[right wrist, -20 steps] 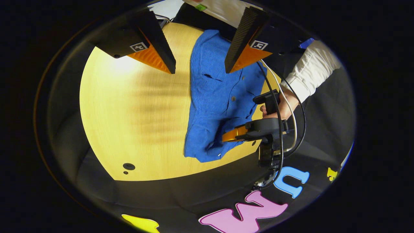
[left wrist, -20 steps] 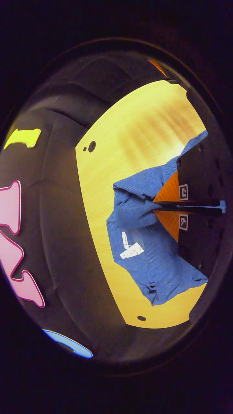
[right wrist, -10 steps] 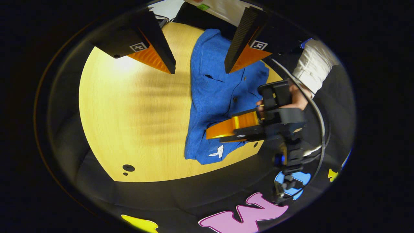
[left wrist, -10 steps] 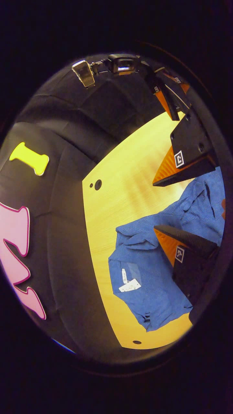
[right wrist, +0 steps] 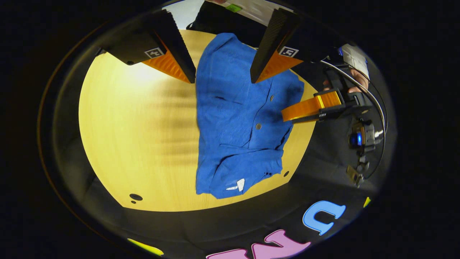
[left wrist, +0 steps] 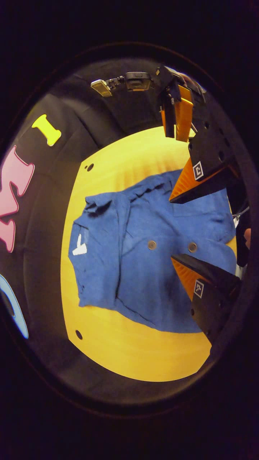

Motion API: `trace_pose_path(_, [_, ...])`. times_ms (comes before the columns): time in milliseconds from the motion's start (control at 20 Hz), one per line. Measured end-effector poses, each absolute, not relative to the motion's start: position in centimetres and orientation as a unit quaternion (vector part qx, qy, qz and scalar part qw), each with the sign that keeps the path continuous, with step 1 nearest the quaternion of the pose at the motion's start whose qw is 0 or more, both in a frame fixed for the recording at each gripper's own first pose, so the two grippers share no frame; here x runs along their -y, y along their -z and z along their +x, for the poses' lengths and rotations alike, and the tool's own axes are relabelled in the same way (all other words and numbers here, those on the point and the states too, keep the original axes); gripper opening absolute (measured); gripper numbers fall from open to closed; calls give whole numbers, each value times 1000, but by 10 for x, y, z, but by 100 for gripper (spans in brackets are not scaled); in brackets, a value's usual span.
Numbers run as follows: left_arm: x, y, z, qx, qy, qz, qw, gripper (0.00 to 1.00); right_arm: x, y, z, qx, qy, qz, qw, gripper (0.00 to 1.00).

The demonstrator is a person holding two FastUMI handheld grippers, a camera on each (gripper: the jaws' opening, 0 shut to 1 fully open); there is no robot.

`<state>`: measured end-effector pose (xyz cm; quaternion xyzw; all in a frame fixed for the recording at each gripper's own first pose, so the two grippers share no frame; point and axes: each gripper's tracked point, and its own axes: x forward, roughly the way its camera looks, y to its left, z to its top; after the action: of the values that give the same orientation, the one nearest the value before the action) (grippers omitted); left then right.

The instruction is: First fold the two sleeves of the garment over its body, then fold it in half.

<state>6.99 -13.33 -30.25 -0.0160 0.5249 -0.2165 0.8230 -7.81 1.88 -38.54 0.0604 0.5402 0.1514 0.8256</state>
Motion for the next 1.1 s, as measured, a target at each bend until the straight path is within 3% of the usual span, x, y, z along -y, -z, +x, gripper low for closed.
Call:
trace_pose_path(150, [38,359,37,-601,161,23,782,82,-33,408,-109,-556,-136,49,819,99])
trace_pose_path(400, [-56,398,2,-648,123,-18,751,83,-42,449,-150,-592,-98,39,799,99])
trace_pose_path(650, [-78,422,-6,-688,120,-43,714,83,-18,480,-178,-638,-44,35,768,100])
trace_pose_path(1100, [-85,417,-2,-684,137,-15,716,83,-3,485,-179,-646,3,80,759,99])
